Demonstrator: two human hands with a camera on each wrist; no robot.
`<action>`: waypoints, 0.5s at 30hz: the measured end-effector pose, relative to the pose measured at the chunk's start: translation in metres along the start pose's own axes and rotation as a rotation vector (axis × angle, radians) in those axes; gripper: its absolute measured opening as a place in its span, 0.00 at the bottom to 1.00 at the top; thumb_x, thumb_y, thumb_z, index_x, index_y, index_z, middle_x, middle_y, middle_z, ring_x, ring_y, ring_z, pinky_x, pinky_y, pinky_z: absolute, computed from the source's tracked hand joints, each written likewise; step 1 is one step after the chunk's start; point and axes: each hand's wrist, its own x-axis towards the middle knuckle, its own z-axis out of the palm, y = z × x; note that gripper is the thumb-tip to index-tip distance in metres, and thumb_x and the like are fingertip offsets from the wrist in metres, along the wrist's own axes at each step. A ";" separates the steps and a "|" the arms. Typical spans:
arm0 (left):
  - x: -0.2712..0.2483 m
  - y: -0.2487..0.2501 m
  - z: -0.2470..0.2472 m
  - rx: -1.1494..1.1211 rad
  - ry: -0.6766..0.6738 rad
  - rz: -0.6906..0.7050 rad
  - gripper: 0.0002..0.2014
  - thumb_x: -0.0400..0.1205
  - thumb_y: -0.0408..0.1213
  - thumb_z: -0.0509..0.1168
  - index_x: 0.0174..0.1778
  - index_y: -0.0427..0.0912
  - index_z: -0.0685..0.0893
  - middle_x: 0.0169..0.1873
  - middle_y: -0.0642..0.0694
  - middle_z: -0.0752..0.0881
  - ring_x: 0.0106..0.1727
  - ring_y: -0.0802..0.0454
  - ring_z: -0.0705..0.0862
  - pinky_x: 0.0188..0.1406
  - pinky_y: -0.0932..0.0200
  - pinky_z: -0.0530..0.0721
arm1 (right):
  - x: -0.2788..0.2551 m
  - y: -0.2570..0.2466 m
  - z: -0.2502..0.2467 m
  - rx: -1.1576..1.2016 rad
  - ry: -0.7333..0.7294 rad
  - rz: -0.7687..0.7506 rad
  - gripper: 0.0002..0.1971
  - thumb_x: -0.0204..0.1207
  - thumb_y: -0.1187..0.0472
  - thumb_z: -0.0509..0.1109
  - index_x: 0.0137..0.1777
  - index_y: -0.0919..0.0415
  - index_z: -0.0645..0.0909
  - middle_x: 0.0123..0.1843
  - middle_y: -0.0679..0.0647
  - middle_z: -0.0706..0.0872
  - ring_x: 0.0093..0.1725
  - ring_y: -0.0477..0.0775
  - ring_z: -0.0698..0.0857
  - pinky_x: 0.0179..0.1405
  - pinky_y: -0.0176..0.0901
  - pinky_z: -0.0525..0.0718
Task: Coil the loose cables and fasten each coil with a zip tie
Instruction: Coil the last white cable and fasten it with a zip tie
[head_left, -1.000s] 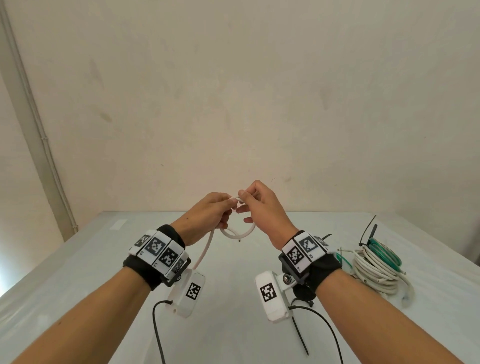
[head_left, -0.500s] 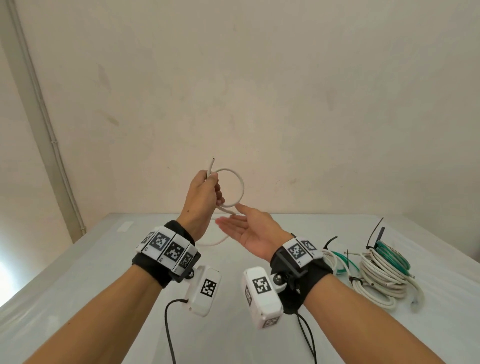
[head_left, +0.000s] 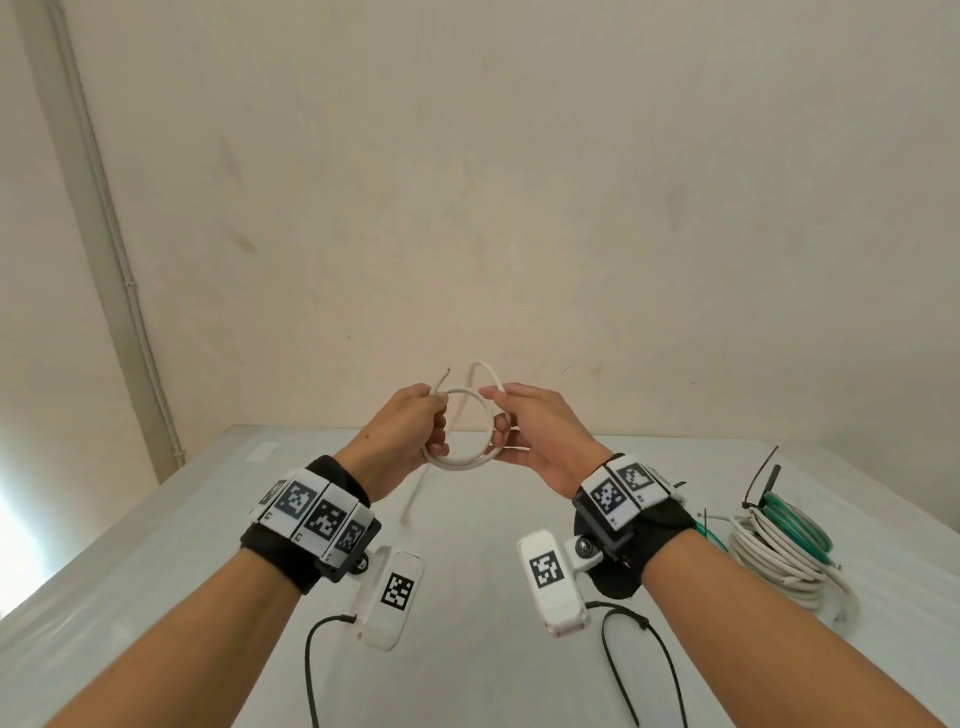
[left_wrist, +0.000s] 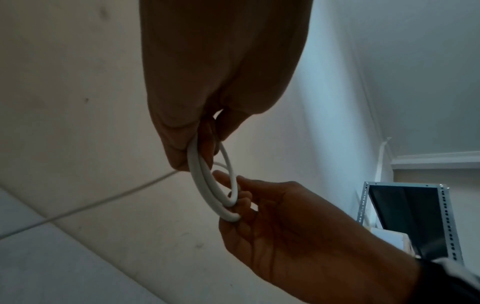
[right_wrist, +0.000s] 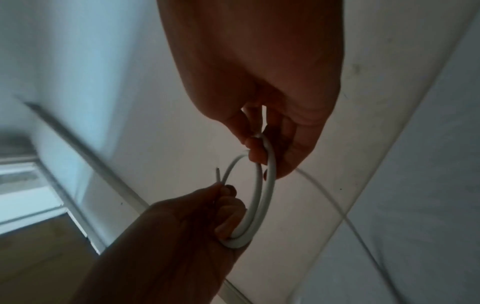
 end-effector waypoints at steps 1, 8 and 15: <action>0.000 0.001 -0.001 0.024 -0.021 -0.017 0.12 0.93 0.31 0.56 0.42 0.41 0.72 0.32 0.47 0.70 0.29 0.54 0.68 0.28 0.60 0.72 | -0.002 -0.001 0.001 -0.062 -0.002 -0.037 0.11 0.90 0.63 0.63 0.62 0.60 0.87 0.34 0.53 0.79 0.34 0.53 0.82 0.46 0.50 0.90; -0.006 0.005 -0.010 -0.110 -0.151 -0.041 0.14 0.92 0.30 0.56 0.39 0.41 0.73 0.27 0.50 0.64 0.27 0.54 0.61 0.23 0.62 0.66 | -0.003 0.005 -0.003 -0.031 0.028 -0.030 0.12 0.90 0.65 0.62 0.54 0.62 0.88 0.46 0.58 0.84 0.47 0.58 0.86 0.50 0.52 0.91; -0.008 -0.002 -0.005 0.084 -0.217 -0.068 0.14 0.92 0.31 0.56 0.39 0.40 0.74 0.27 0.49 0.64 0.27 0.54 0.62 0.21 0.64 0.66 | -0.015 -0.001 -0.004 0.111 -0.145 0.005 0.12 0.91 0.68 0.61 0.65 0.73 0.83 0.48 0.67 0.91 0.41 0.60 0.91 0.51 0.55 0.94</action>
